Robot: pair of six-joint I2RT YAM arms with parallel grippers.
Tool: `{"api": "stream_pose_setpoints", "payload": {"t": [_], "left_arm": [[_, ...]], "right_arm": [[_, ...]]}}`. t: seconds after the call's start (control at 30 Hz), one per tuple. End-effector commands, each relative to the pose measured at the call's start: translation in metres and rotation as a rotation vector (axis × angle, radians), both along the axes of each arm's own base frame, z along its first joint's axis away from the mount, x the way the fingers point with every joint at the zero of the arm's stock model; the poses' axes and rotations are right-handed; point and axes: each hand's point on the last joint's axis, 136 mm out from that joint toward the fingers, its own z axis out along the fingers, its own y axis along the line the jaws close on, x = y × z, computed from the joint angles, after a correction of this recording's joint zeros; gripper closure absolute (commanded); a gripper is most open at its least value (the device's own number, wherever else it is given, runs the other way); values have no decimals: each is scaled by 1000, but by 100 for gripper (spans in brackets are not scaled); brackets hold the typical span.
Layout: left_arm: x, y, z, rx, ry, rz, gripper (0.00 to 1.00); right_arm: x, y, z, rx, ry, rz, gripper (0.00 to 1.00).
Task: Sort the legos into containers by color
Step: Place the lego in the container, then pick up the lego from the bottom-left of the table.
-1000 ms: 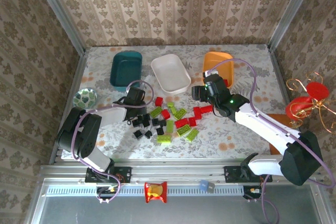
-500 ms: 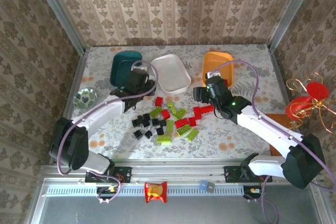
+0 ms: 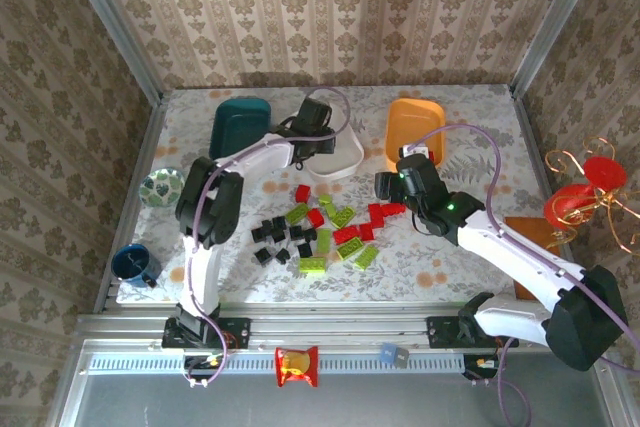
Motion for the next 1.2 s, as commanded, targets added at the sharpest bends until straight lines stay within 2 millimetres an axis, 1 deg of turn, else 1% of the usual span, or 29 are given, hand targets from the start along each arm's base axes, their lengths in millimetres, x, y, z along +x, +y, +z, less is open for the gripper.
{"api": "stream_pose_setpoints", "payload": {"t": [0.0,0.1,0.17,0.27,0.33,0.43,0.5,0.57,0.67,0.7,0.73,0.77,0.8,0.83,1.0,1.07,1.1,1.17], "left_arm": [[5,-4,10,6,2,-26,71],[7,-8,9,-5,10,-29,57],[7,-9,16,-20,2,-30,48],[3,-10,40,-64,-31,-36,39],[-4,-8,64,-106,-60,-39,36],[-25,0,102,-199,-122,-40,30],[-43,8,121,-241,-159,-43,25],[-63,16,135,-267,-184,-55,22],[-94,29,144,-270,-216,-70,15],[-105,34,143,-267,-220,-71,11],[-115,39,142,-264,-225,-75,4],[-124,43,139,-258,-226,-78,1],[-134,49,136,-255,-225,-81,0],[-144,54,131,-247,-225,-83,0],[-181,89,100,-229,-198,-36,0],[-191,102,89,-225,-192,-13,0],[-196,108,80,-217,-181,0,0],[-205,118,70,-213,-169,17,0]], "right_arm": [[-2,-9,2,1,-11,-41,24],[-2,-8,0,0,-8,-42,24],[-1,-8,1,0,-7,-41,23],[0,-8,1,-7,-6,-45,23],[0,-8,2,-7,-8,-45,23],[0,-8,7,-3,-18,-43,22],[0,-6,9,1,-20,-31,21],[0,-5,11,4,-18,-25,21],[-2,-5,10,0,-7,-18,20],[-3,-5,9,-1,-3,-17,20],[-4,-6,7,0,2,-19,18],[-6,-7,5,0,7,-26,17],[-7,-8,3,4,11,-33,13],[-9,-9,2,9,14,-37,0],[-20,-10,-11,31,32,-22,0],[-24,-10,-17,34,50,-10,0],[-27,-9,-21,37,60,-6,0],[-31,-6,-29,55,80,17,0]]}}
